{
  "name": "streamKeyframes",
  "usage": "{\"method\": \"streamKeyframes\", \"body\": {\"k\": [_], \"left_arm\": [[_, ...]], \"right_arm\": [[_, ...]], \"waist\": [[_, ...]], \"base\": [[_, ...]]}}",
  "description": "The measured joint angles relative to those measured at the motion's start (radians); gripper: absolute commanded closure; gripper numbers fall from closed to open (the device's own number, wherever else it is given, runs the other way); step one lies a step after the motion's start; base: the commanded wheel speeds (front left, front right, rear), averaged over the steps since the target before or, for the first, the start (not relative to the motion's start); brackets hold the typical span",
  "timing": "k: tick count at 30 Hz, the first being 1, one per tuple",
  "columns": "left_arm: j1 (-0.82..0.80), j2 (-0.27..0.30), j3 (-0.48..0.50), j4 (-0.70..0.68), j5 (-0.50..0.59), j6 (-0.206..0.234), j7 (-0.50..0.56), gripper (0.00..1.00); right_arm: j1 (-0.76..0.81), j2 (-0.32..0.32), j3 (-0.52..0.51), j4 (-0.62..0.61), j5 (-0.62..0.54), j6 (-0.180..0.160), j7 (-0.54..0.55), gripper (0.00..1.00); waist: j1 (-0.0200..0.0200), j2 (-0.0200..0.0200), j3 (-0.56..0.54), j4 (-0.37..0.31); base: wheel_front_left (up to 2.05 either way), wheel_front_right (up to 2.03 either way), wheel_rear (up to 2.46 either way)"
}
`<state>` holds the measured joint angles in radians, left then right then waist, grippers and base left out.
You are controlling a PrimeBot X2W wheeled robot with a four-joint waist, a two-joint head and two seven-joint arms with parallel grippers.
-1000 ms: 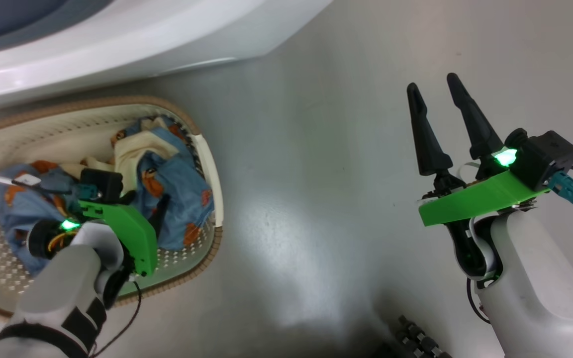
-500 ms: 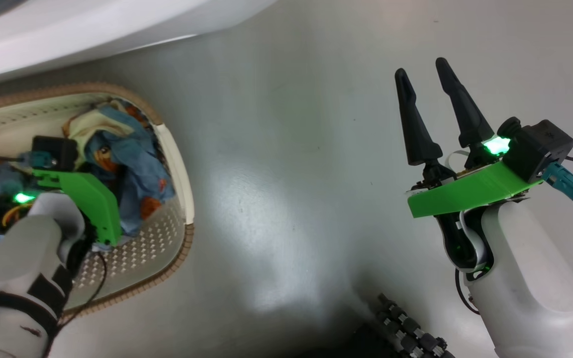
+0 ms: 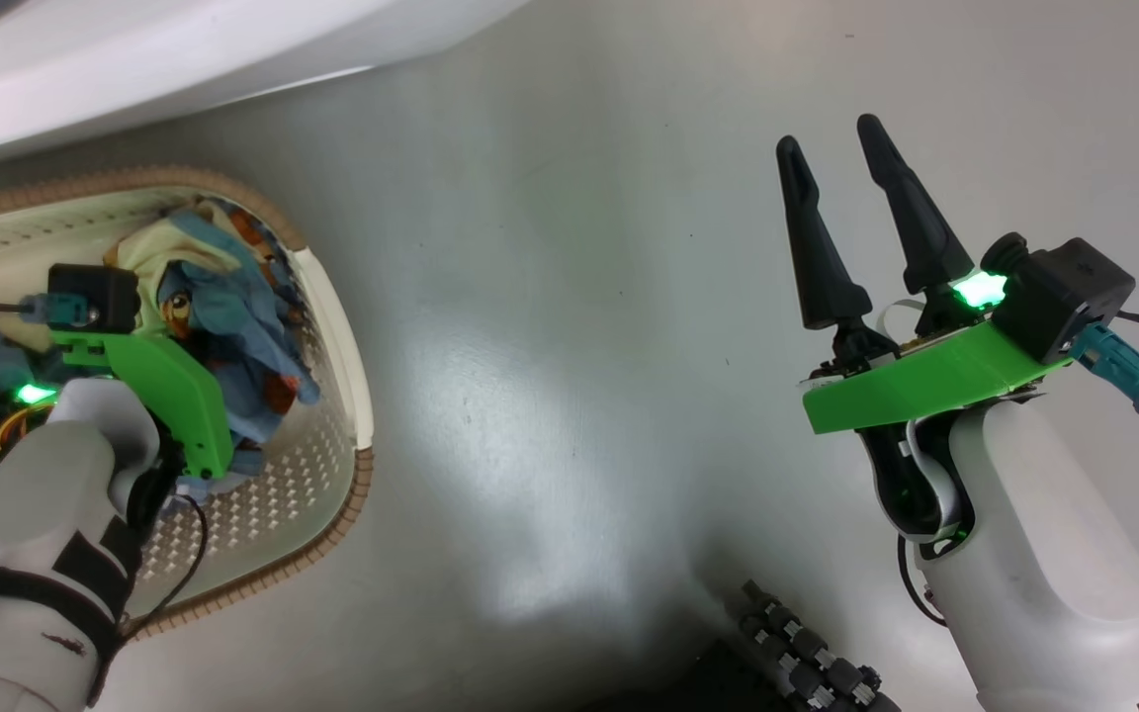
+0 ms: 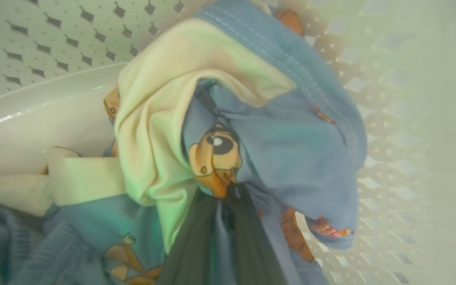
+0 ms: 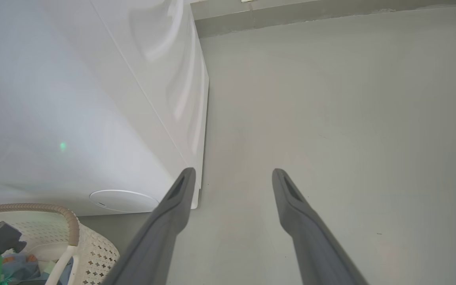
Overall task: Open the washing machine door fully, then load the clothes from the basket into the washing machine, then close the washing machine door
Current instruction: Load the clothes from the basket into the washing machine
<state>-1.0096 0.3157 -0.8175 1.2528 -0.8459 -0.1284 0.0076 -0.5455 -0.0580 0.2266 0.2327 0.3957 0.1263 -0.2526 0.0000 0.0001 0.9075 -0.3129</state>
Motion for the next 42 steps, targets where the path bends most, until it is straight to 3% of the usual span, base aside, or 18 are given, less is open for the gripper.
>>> {"method": "streamKeyframes", "body": {"k": [18,35,42], "left_arm": [[0.120,-0.021,-0.096,-0.146,-0.091,0.000,-0.109,1.00],[0.299,-0.028,-0.158,-0.271,-0.214,0.000,-0.239,1.00],[0.359,-0.027,-0.150,-0.337,-0.217,0.000,-0.254,1.00]], "right_arm": [[0.002,-0.019,-0.001,0.033,-0.020,0.000,0.000,0.00],[0.089,-0.079,-0.002,0.086,0.021,0.000,0.000,0.00],[0.153,-0.106,-0.003,0.108,0.045,0.000,0.000,0.00]], "waist": [[-0.0001,0.0000,-0.147,0.058],[-0.0002,0.0000,-0.405,0.124],[-0.0003,0.0000,-0.536,0.161]], "base": [[0.00,0.00,0.00],[0.00,0.00,0.00],[0.00,0.00,0.00]]}}
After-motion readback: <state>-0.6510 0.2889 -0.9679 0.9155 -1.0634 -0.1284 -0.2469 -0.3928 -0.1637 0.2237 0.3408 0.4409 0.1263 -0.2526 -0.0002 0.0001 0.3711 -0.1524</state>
